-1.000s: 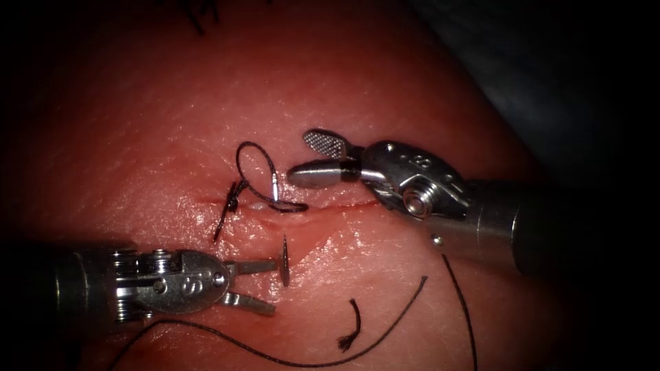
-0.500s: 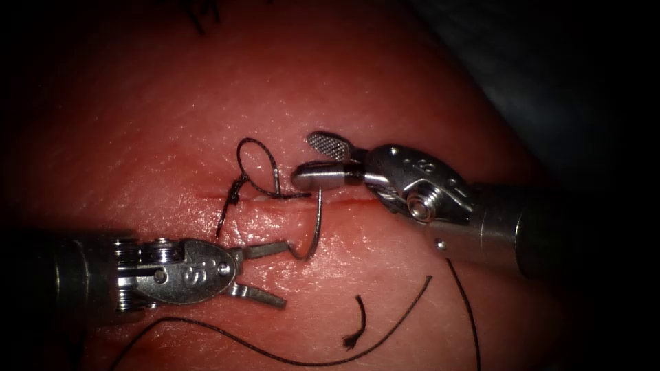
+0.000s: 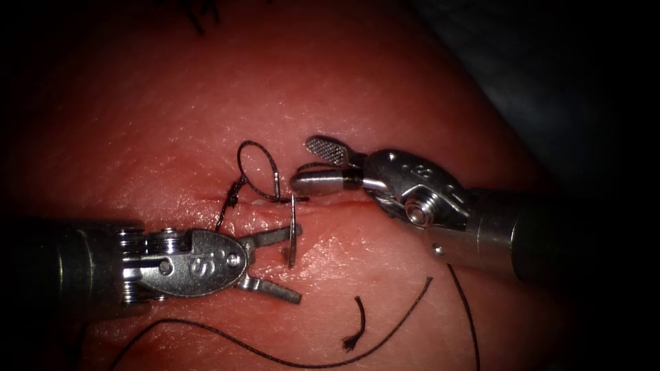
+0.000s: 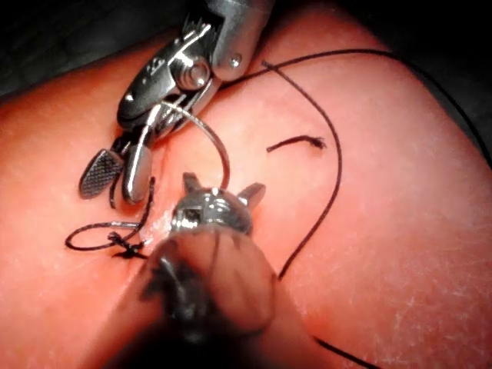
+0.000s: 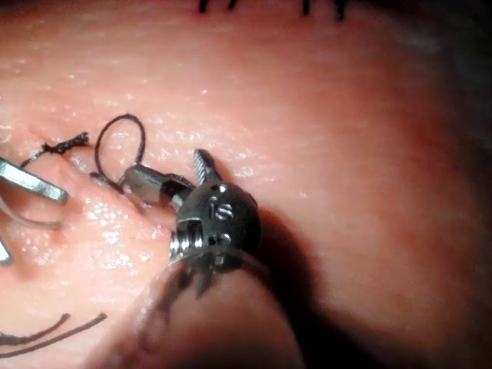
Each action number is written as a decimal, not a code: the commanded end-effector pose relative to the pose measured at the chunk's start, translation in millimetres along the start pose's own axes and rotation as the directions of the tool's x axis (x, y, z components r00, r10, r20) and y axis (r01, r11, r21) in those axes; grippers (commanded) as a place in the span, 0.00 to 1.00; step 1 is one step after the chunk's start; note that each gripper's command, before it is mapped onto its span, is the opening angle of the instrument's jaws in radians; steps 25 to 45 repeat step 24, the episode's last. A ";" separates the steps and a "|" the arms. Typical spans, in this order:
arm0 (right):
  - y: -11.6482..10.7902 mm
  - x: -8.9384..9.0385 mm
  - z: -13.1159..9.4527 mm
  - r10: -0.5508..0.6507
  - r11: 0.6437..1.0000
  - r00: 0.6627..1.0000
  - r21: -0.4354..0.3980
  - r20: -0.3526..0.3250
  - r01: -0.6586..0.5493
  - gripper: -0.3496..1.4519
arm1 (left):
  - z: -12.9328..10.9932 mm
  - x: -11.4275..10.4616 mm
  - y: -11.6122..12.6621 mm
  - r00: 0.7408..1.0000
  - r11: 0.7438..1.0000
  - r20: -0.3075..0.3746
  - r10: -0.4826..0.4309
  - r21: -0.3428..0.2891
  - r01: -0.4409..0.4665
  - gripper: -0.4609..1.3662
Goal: Wound Closure
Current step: Use the left gripper to pull the needle through the tissue
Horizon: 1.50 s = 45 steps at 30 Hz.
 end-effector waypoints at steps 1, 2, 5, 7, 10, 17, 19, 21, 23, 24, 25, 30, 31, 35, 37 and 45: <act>0.0 0.0 0.0 0.000 1.000 1.000 0.000 0.000 0.000 0.65 | 0.2 -0.1 0.0 1.000 1.000 0.001 -0.011 -0.004 0.011 0.06; -0.1 0.0 -0.1 0.000 1.000 1.000 0.000 0.000 0.000 0.65 | 0.2 -0.2 -0.1 1.000 1.000 0.001 -0.017 -0.004 0.017 0.06; -0.1 0.0 -0.1 0.000 1.000 1.000 0.000 0.000 0.000 0.65 | 0.4 -0.1 -0.2 1.000 1.000 -0.009 -0.029 0.003 0.029 0.06; -0.2 -0.1 -0.2 0.000 1.000 1.000 0.000 0.000 0.000 0.65 | 0.4 -0.1 -0.2 0.999 1.000 -0.027 -0.029 -0.014 0.028 0.06; -0.2 -0.1 -0.2 0.000 1.000 1.000 0.001 0.000 0.000 0.65 | 0.3 -0.1 -0.2 0.999 0.999 -0.034 -0.025 -0.029 0.024 0.06; -0.2 0.0 -0.2 0.000 1.000 1.000 0.000 0.000 0.000 0.65 | 0.2 -0.1 -0.1 0.999 0.999 -0.039 -0.022 -0.033 0.021 0.06; -0.2 0.0 -0.2 0.000 1.000 1.000 0.000 0.000 0.000 0.66 | 0.2 -0.1 -0.1 0.999 0.999 -0.040 -0.022 -0.034 0.020 0.06; -0.3 -0.1 -0.3 0.000 1.000 1.000 0.000 -0.003 0.000 0.66 | 0.3 -0.1 -0.1 0.999 0.999 -0.040 -0.022 -0.034 0.020 0.06; -0.4 -0.1 -0.3 0.000 1.000 1.000 0.000 -0.003 0.000 0.66 | 0.3 0.0 -0.1 0.999 0.999 -0.040 -0.022 -0.035 0.020 0.06; -0.5 -0.1 -0.4 0.000 1.000 1.000 0.000 -0.003 0.000 0.66 | 0.4 0.0 -0.1 0.999 0.999 -0.041 -0.027 -0.036 0.025 0.06; -0.5 -0.1 -0.4 0.000 1.000 1.000 0.000 -0.003 0.000 0.66 | 0.4 0.0 -0.1 0.999 0.999 -0.041 -0.027 -0.036 0.025 0.06; -0.5 -0.1 -0.4 0.000 1.000 1.000 0.000 -0.003 0.000 0.66 | 0.4 0.0 -0.1 0.999 0.999 -0.041 -0.027 -0.036 0.025 0.06; -0.5 -0.1 -0.4 0.000 1.000 1.000 0.000 -0.003 0.000 0.66 | 0.4 0.0 -0.1 0.999 0.999 -0.041 -0.027 -0.036 0.025 0.06; -0.5 -0.1 -0.4 0.000 1.000 1.000 0.000 -0.003 0.000 0.66 | 0.4 0.0 -0.1 0.999 0.999 -0.041 -0.027 -0.036 0.025 0.06; -0.5 -0.1 -0.4 0.000 1.000 1.000 0.000 -0.003 0.000 0.66 | 0.4 0.0 -0.1 0.999 0.999 -0.041 -0.027 -0.036 0.025 0.06; -0.5 -0.1 -0.4 0.000 1.000 1.000 0.000 -0.003 0.000 0.66 | 0.4 0.0 -0.1 0.999 0.999 -0.041 -0.027 -0.036 0.025 0.06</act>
